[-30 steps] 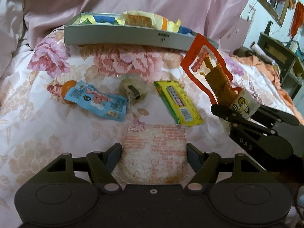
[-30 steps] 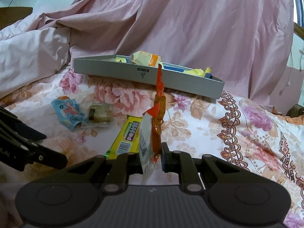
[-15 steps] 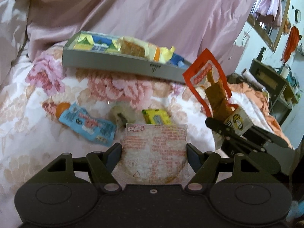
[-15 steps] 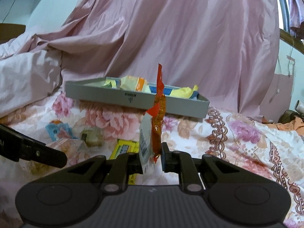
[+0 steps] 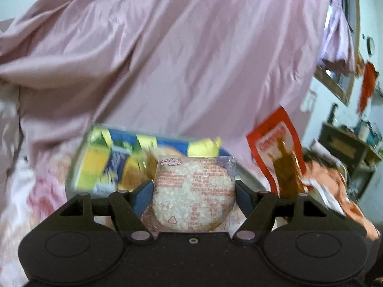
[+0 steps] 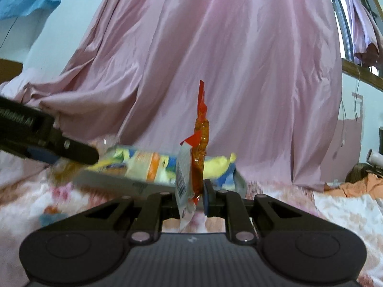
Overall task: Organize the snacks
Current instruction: 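Lift the rice cracker and red packet, carry them into the grey tray and release, then withdraw both tools from the tray back over the remaining snacks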
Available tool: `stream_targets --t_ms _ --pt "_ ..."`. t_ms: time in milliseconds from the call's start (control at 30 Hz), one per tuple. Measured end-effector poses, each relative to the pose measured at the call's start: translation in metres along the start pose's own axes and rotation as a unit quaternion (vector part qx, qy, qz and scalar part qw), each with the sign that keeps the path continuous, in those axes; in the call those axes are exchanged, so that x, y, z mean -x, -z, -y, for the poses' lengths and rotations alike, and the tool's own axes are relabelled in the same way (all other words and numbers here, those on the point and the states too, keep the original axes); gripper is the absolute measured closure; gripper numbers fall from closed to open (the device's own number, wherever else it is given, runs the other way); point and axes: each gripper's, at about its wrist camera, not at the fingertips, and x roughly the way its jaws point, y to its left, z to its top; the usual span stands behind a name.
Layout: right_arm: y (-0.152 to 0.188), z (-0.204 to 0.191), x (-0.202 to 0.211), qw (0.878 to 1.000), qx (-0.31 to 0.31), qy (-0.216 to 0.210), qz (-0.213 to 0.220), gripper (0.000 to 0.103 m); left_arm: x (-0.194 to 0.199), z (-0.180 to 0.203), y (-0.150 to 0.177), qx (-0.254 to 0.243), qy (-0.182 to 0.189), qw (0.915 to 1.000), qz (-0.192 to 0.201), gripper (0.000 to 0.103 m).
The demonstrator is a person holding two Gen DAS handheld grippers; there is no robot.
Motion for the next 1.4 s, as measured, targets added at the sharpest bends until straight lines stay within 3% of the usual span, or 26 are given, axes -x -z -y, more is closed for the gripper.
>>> stream_targets --t_ms 200,433,800,867,900,1000,1167,1400 --pt "-0.014 0.003 -0.046 1.0 -0.02 -0.009 0.004 0.086 -0.044 -0.015 -0.027 0.003 -0.028 0.9996 0.006 0.029" --pt "-0.019 -0.01 -0.093 1.0 0.0 -0.014 -0.021 0.086 -0.089 -0.032 -0.031 -0.004 -0.066 0.9977 -0.013 0.029" --pt "-0.009 -0.019 -0.118 0.996 0.016 -0.014 -0.081 0.084 -0.109 -0.047 -0.017 0.019 -0.098 0.994 -0.044 0.028" --pt "-0.008 -0.019 -0.119 0.996 0.016 -0.012 -0.089 0.082 -0.108 -0.047 -0.018 0.024 -0.1 0.9937 -0.046 0.024" --pt "-0.008 -0.019 -0.118 0.996 0.016 -0.008 -0.089 0.077 -0.108 -0.047 -0.019 0.026 -0.099 0.9937 -0.046 0.02" --pt "-0.01 -0.016 -0.116 0.996 0.006 -0.004 -0.091 0.047 -0.102 -0.045 -0.021 0.028 -0.103 0.9935 -0.041 0.011" --pt "-0.016 -0.008 -0.105 0.996 -0.014 0.001 -0.085 0.02 -0.091 -0.04 -0.025 0.028 -0.104 0.9937 -0.031 0.002" --pt "-0.033 -0.001 -0.072 0.998 -0.031 0.006 -0.056 0.006 -0.058 -0.03 -0.03 0.034 -0.098 0.9945 -0.013 0.001"
